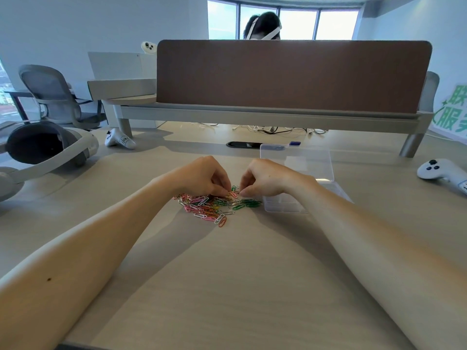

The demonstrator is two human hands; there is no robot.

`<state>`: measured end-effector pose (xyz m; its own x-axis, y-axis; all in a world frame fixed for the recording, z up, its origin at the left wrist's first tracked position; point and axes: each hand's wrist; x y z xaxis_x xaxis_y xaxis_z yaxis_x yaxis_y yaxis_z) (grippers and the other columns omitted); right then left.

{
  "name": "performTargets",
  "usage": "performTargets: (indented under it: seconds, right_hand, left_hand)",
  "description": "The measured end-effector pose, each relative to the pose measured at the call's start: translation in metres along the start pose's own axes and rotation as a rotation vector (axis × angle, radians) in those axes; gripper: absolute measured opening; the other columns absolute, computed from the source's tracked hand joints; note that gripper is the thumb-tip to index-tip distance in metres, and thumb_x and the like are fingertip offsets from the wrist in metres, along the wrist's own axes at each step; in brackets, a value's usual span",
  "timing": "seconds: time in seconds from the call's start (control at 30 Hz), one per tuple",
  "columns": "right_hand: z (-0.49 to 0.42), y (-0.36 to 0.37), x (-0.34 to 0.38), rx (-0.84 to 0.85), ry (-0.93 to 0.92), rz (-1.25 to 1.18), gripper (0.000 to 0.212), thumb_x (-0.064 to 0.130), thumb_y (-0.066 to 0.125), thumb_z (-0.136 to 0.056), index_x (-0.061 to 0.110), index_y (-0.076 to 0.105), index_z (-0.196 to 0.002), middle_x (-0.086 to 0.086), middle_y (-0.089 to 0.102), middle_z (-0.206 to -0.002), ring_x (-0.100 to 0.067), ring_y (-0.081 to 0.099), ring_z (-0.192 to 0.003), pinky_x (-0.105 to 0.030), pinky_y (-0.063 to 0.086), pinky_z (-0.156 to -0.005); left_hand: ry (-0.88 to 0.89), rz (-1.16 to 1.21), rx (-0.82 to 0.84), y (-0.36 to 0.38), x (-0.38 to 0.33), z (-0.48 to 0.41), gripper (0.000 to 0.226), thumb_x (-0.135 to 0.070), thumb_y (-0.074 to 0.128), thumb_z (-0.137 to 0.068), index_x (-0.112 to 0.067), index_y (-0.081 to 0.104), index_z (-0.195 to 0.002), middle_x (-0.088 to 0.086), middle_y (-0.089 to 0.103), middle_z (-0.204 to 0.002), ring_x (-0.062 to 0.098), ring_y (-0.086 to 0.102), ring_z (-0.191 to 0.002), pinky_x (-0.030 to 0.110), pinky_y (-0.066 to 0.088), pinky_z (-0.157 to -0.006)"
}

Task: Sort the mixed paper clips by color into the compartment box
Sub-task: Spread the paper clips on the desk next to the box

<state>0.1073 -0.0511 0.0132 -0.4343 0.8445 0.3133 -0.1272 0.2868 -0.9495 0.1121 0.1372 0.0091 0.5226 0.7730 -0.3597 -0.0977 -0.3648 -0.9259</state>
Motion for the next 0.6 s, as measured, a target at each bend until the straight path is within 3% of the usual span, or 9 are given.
performTargets:
  seconds: [0.13,0.33,0.43,0.6]
  right_hand:
    - [-0.001,0.002,0.000,0.017,-0.009,0.010,0.016,0.026,0.071,-0.086,0.018,0.075,-0.099,0.008,0.066,-0.088,-0.009,0.060,-0.082,-0.024,0.049,-0.072]
    - [-0.001,0.002,0.001,0.019,-0.011,0.027,0.015,0.025,0.072,-0.085,0.019,0.076,-0.098,0.008,0.066,-0.086,-0.008,0.060,-0.080,-0.026,0.052,-0.074]
    - [-0.001,0.001,-0.001,0.020,-0.016,0.042,0.014,0.025,0.071,-0.085,0.018,0.076,-0.096,0.008,0.066,-0.085,-0.009,0.060,-0.080,-0.026,0.051,-0.072]
    - [-0.001,-0.006,-0.008,-0.006,-0.002,-0.011,0.010,0.025,0.071,-0.085,0.019,0.076,-0.092,0.006,0.071,-0.087,-0.010,0.064,-0.083,-0.032,0.056,-0.079]
  left_hand:
    - [-0.020,-0.067,-0.089,0.002,0.001,-0.001,0.008,-0.020,0.075,-0.081,-0.021,0.077,-0.089,-0.014,0.067,-0.077,-0.001,0.061,-0.074,0.018,0.049,-0.072]
    - [-0.010,-0.024,0.022,0.003,-0.009,0.002,0.023,-0.044,0.076,-0.075,-0.026,0.077,-0.088,-0.013,0.070,-0.080,0.004,0.059,-0.072,0.014,0.040,-0.061]
    - [-0.001,-0.062,0.067,0.008,-0.010,0.001,0.021,-0.040,0.076,-0.077,-0.025,0.077,-0.091,-0.011,0.071,-0.083,0.008,0.060,-0.075,0.020,0.043,-0.066]
    - [-0.007,-0.096,0.079,0.009,-0.010,0.000,0.016,-0.032,0.073,-0.082,-0.023,0.077,-0.095,-0.015,0.065,-0.079,0.006,0.056,-0.073,0.015,0.038,-0.062]
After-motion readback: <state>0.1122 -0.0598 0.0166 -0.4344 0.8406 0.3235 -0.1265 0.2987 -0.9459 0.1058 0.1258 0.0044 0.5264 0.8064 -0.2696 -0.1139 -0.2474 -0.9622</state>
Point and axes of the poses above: each hand's wrist, its own z-axis away from the middle knuckle, its own y-axis out of the palm, x = y × z
